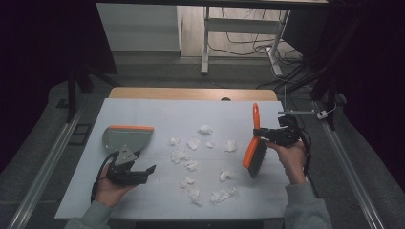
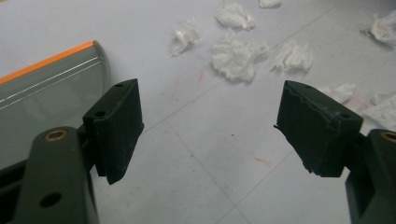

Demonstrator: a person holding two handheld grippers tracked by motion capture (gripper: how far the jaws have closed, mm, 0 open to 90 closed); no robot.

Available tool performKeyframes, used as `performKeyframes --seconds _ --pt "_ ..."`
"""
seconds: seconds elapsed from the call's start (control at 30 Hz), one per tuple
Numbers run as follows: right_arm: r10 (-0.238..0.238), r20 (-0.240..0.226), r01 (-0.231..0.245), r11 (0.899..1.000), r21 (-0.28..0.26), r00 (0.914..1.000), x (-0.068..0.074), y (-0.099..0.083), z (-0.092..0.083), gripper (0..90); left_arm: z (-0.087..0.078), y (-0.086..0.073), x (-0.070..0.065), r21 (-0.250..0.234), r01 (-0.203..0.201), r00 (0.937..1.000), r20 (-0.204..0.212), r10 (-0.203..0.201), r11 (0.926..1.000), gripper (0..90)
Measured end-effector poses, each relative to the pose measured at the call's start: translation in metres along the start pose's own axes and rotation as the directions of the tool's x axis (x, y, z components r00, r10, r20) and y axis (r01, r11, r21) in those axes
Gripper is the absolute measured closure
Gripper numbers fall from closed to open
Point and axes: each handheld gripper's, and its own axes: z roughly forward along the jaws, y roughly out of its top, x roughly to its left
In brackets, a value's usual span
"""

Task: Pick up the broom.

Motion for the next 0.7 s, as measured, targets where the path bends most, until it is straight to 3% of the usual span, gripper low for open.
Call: performKeyframes --seconds 0.2,0.47,0.7 --pt "0.007 -0.09 -0.012 0.998 -0.06 0.996 0.006 -0.003 -0.001 71.0 0.006 0.011 -0.009 -0.015 -0.008 0.9994 0.033 0.008 0.9998 23.6" --pt "-0.006 -0.114 -0.006 0.994 -0.106 0.9935 0.016 -0.001 0.0 71.0 0.018 0.027 -0.026 -0.032 -0.028 0.9967 0.075 0.03 0.9991 23.7" --pt "-0.001 -0.125 -0.017 0.989 -0.148 0.9921 0.029 -0.003 0.007 70.9 0.031 0.044 -0.047 -0.039 -0.066 0.9906 0.117 0.071 0.997 23.8"
